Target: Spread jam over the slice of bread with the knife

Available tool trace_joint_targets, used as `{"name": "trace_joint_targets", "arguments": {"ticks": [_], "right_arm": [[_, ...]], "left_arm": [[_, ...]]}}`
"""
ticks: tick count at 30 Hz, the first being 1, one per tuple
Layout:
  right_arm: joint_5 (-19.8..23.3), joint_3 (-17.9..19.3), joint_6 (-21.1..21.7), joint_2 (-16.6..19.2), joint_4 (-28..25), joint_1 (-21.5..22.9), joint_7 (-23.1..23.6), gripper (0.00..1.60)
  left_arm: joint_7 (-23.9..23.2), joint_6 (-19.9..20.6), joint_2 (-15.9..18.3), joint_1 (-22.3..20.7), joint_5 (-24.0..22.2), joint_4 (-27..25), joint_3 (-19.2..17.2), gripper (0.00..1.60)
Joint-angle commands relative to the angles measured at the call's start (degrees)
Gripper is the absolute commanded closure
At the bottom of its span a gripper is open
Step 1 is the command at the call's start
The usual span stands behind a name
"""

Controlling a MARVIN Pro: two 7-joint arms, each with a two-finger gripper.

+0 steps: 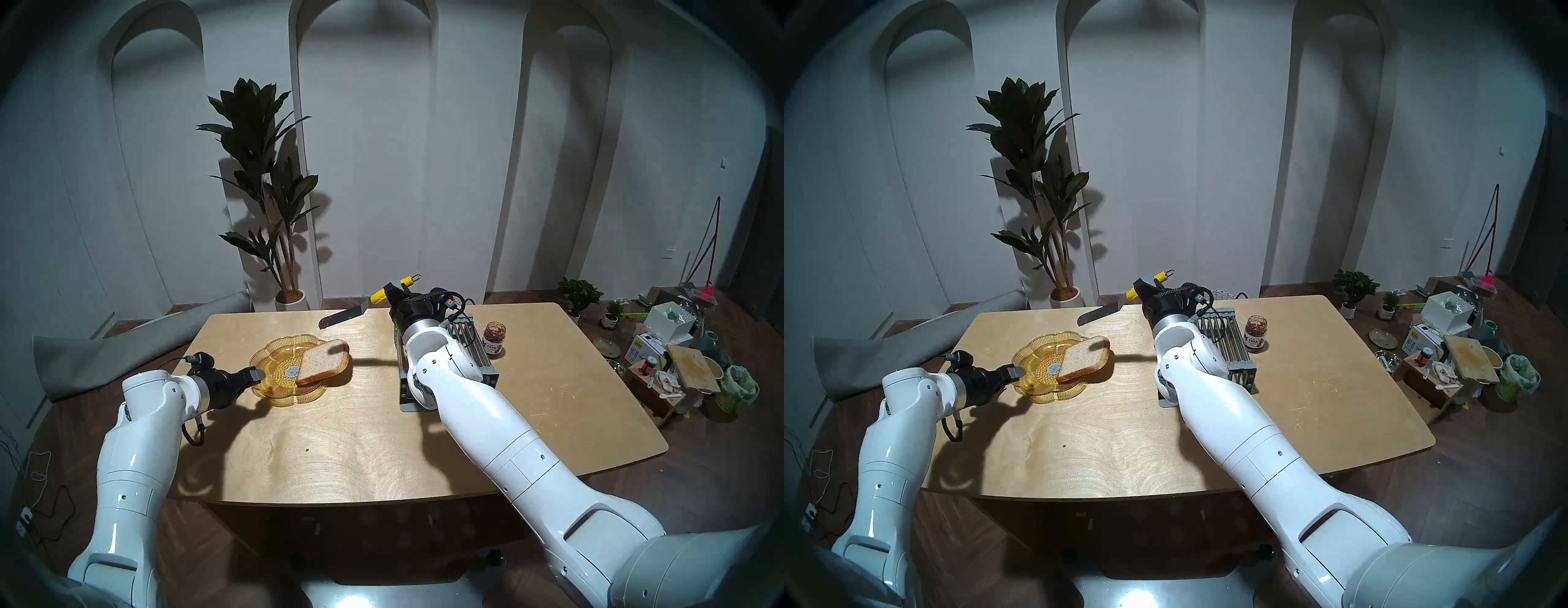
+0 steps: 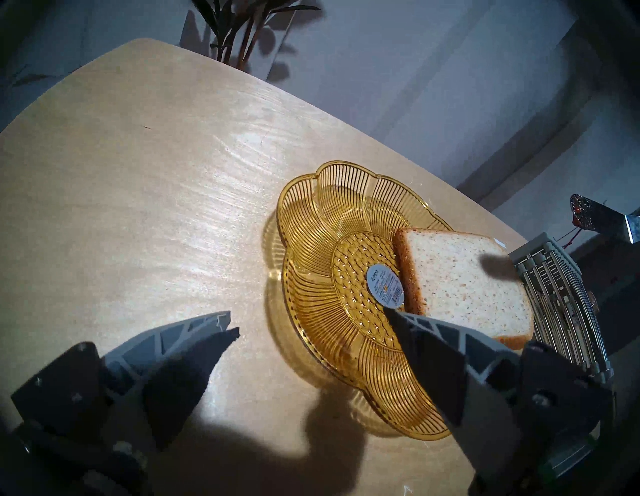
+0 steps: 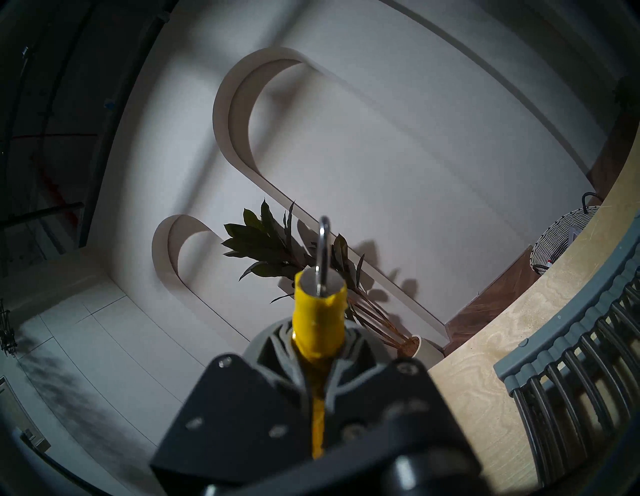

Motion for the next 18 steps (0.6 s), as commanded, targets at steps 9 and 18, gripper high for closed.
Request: {"name": "trace_joint_targets", "arguments": {"ticks": [9, 18], "right_arm": [[-0.20, 0.50, -1.27, -1.09, -0.08, 0.84, 0.09, 1.60], [-0.29, 0.21, -1.37, -2.27, 0.68, 0.98, -0.80, 1.60]], "left_arm": [[0.68, -0.12, 0.21, -3.66, 0.02, 0.34, 1.09, 0.61], [1.07, -0.42, -0.09, -3.64, 0.09, 0.93, 1.78, 0.87]]}}
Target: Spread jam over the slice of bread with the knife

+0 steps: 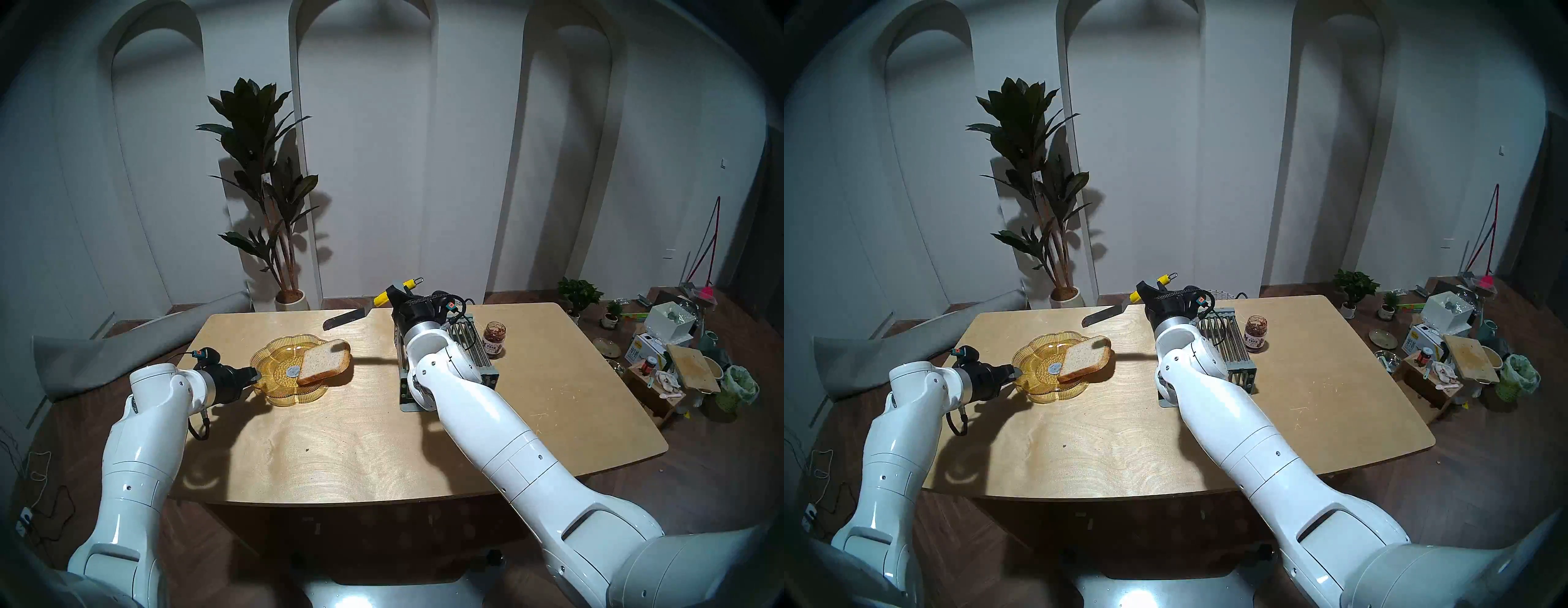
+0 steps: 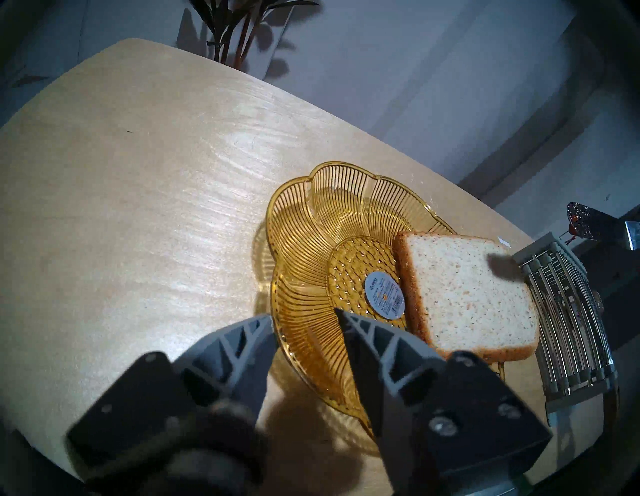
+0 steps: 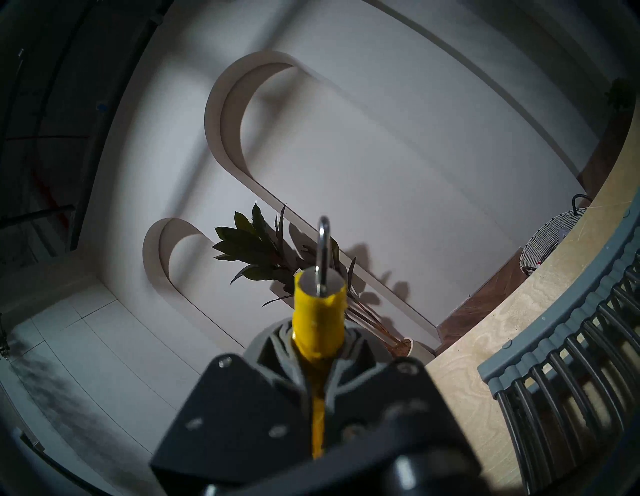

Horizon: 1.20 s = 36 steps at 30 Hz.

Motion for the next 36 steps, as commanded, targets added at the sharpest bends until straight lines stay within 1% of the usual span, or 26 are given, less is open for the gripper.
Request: {"name": "trace_joint_targets", "arguments": {"ticks": [1, 6, 9, 14, 15, 17, 19, 28, 36], "right_arm": [[-0.04, -0.24, -0.68, -1.87, -0.42, 1.05, -0.42, 1.60], [-0.50, -0.60, -0.83, -3.01, 0.71, 1.67, -1.64, 1.60], [-0.55, -0.79, -1.12, -3.83, 1.83, 2.06, -2.09, 1.60], [-0.76, -1.54, -1.39, -5.58, 3.70, 3.25, -3.48, 1.60], [-0.76, -1.73, -1.47, -5.90, 4.12, 3.50, -3.66, 1.60], [-0.92, -2.07, -1.61, -6.48, 4.72, 3.88, -4.16, 1.60], [-1.10, -2.37, -1.93, -7.02, 5.55, 4.35, -4.71, 1.60], [-2.22, -3.43, -3.25, -8.37, 9.91, 5.87, -6.50, 1.60], [-1.96, -3.59, -3.72, -8.31, 10.72, 5.79, -6.94, 1.60]], "left_arm": [[0.02, -0.36, -0.18, -1.63, -0.14, -0.46, 0.05, 0.88], [0.18, -0.55, -0.49, -2.00, -0.14, 0.24, 0.56, 0.87], [0.25, -0.69, -0.71, -2.32, -0.19, 0.96, 0.82, 0.96], [0.08, -0.85, -1.01, -2.45, -0.45, 1.57, 0.92, 1.04], [0.11, -0.91, -1.06, -2.48, -0.45, 1.68, 0.94, 1.15], [0.16, -1.04, -1.22, -2.50, -0.56, 1.85, 0.85, 1.30], [0.19, -1.11, -1.32, -2.60, -0.66, 2.20, 0.80, 1.60], [0.29, -1.75, -1.56, -3.10, -1.17, 4.12, 0.57, 1.60], [1.67, -1.83, -2.27, -3.78, -1.71, 4.91, -0.12, 1.60]]}}
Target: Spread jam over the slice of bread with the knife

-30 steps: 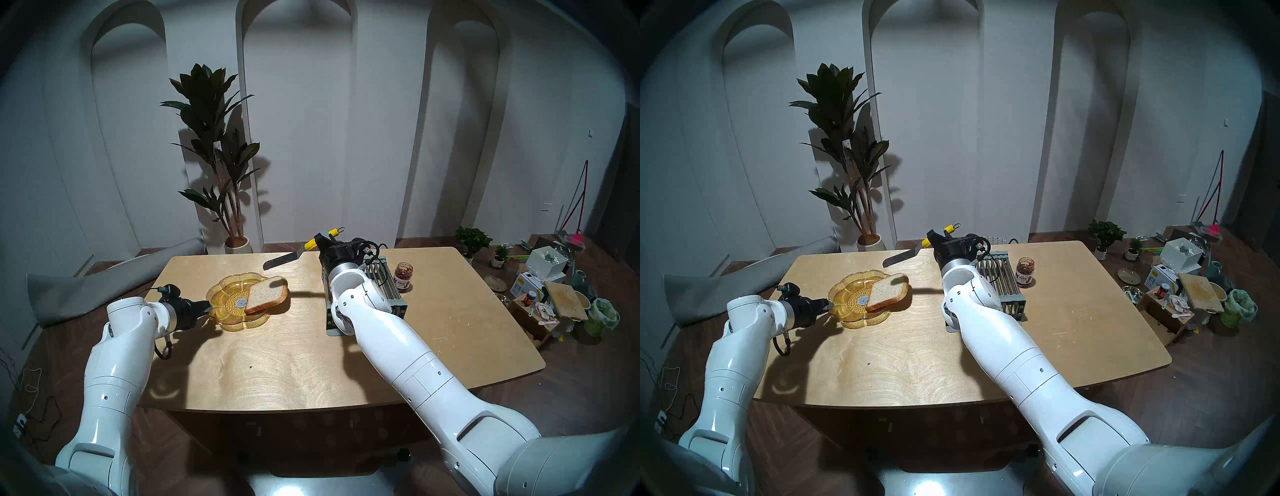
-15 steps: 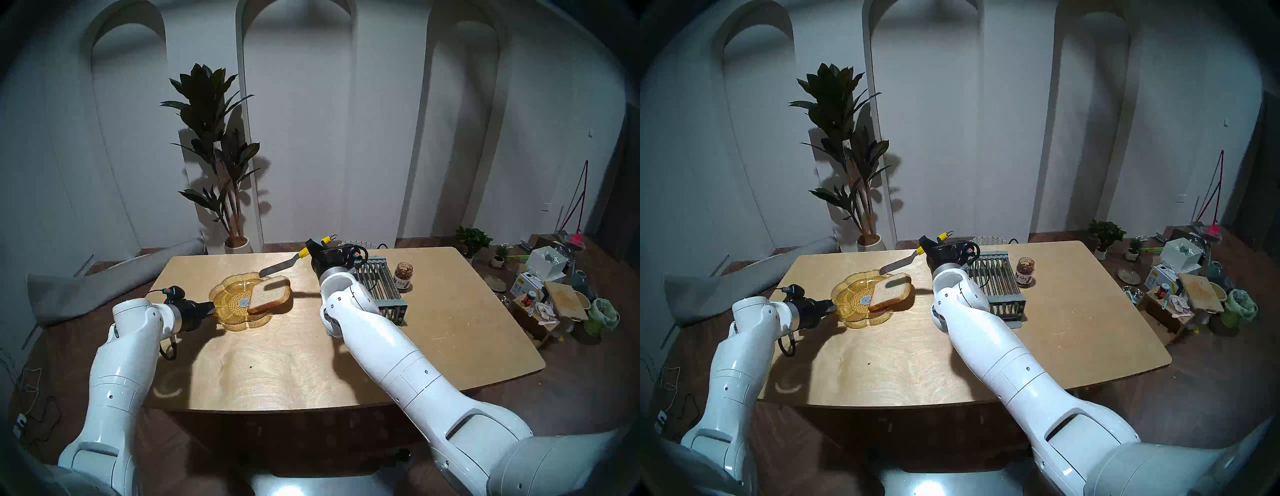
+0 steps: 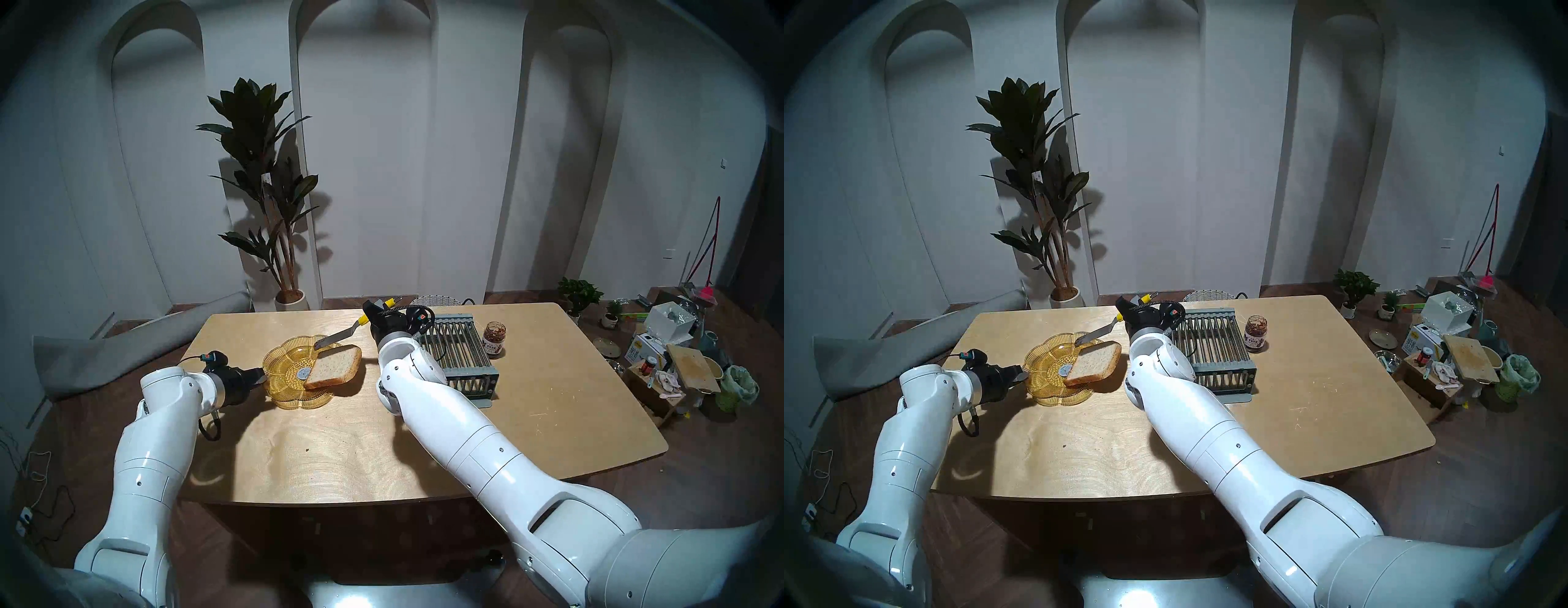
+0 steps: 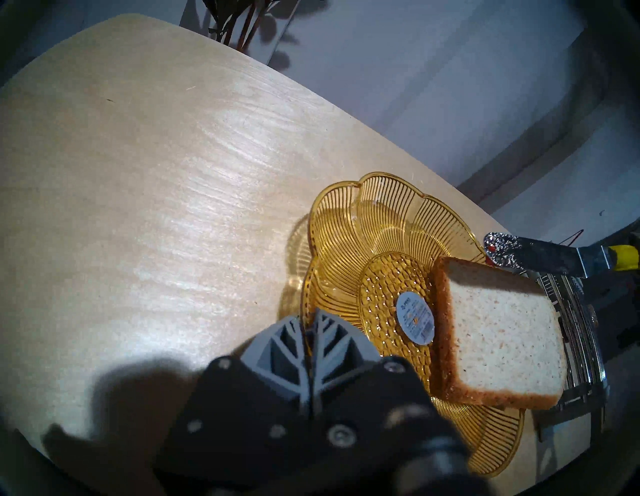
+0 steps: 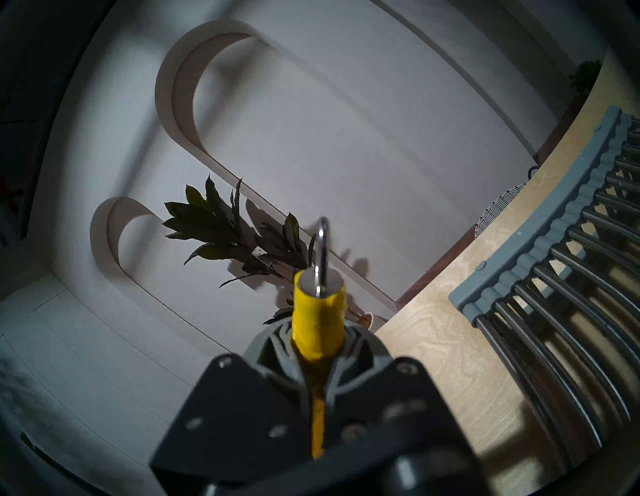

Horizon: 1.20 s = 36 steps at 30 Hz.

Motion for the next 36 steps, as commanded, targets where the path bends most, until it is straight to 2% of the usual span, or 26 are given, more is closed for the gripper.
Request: {"name": "trace_joint_targets", "arguments": {"ticks": [1, 6, 17, 21, 36], "right_arm": [[0.07, 0.26, -1.01, -1.37, -0.74, 1.63, 0.81, 1.60], [-0.05, -0.12, -0.93, -1.45, -0.39, 1.14, 0.42, 1.60], [-0.08, -0.38, -1.72, -2.64, 2.65, 1.66, 0.45, 1.60], [-1.06, -0.83, -3.04, -3.33, 4.84, 2.49, 0.39, 1.60], [-0.65, -0.99, -4.53, -6.47, 12.83, 5.44, 2.14, 1.60]], "left_arm": [[1.49, 0.02, -0.19, -1.36, 0.12, -0.06, -0.49, 1.60], [3.28, 0.22, -0.82, -1.94, -0.03, 0.55, -0.96, 1.60], [4.08, 0.21, -1.34, -2.31, -0.17, 1.00, -0.99, 1.60], [4.14, 0.13, -1.51, -2.41, -0.26, 0.92, -0.95, 1.60], [5.05, 0.00, -2.16, -2.33, -0.84, 0.48, -1.72, 1.60]]}}
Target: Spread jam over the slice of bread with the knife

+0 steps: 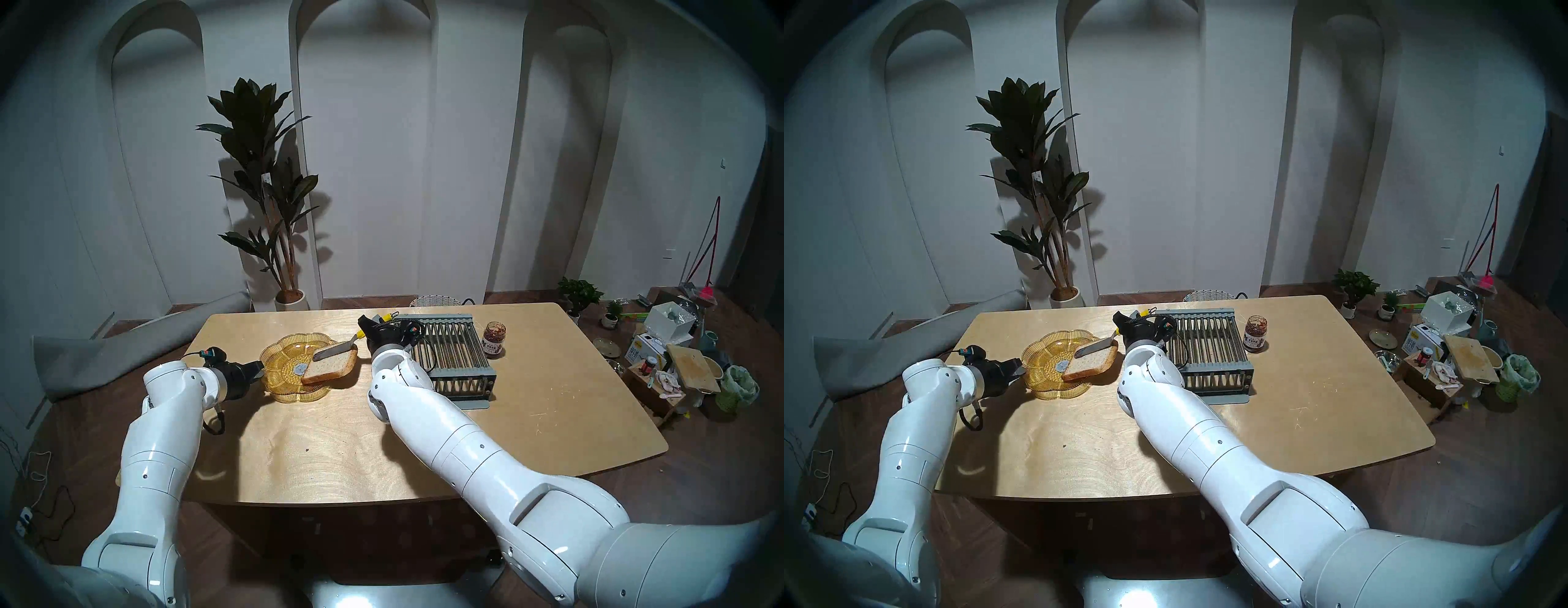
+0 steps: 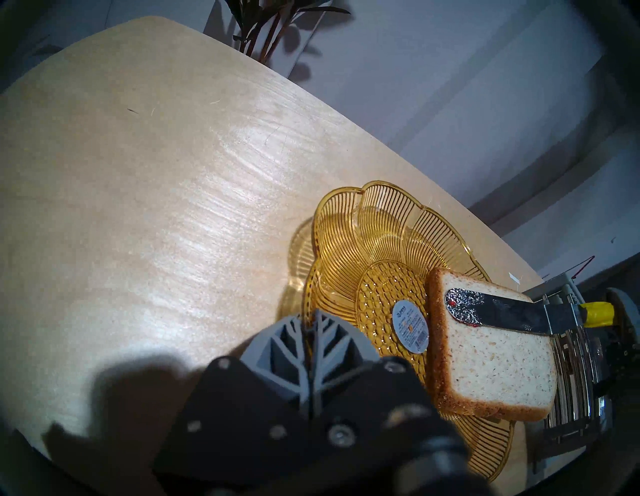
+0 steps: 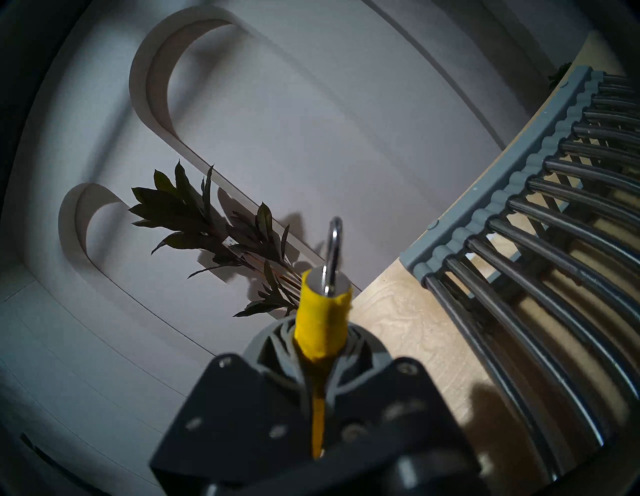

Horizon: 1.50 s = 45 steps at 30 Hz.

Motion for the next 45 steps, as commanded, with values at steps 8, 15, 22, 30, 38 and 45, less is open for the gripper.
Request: {"name": "trace_joint_targets", "arguments": {"ticks": [8, 15, 22, 30, 38, 45], "right_arm": [[-0.48, -0.30, -0.63, -2.56, 0.52, 3.22, -0.39, 1.60], [-3.37, -2.13, 0.75, -1.64, -2.02, 4.34, -5.67, 1.60], [-6.23, -4.24, 4.03, -2.27, -2.52, 6.61, -14.40, 1.60], [-8.12, -5.78, 6.32, -3.80, -2.29, 7.62, -23.38, 1.60], [-8.86, -6.78, 6.47, -5.95, -1.24, 8.82, -28.28, 1.60], [-9.48, -7.36, 6.88, -6.65, -0.84, 9.68, -31.68, 1.60]], "left_arm": [[0.41, -0.44, -0.40, -0.07, -1.09, -0.13, -1.55, 1.60], [0.61, -0.64, -0.67, -0.02, -1.59, -0.08, -1.87, 1.60], [0.85, -0.66, -0.70, -0.10, -1.96, -0.15, -1.82, 1.60], [1.75, -0.69, -1.09, -0.01, -2.48, -0.42, -2.06, 1.60], [3.42, -0.74, -1.70, 0.57, -3.26, -1.44, -2.68, 1.60], [4.81, -0.93, -2.49, 0.97, -4.04, -2.33, -3.32, 1.60]]}}
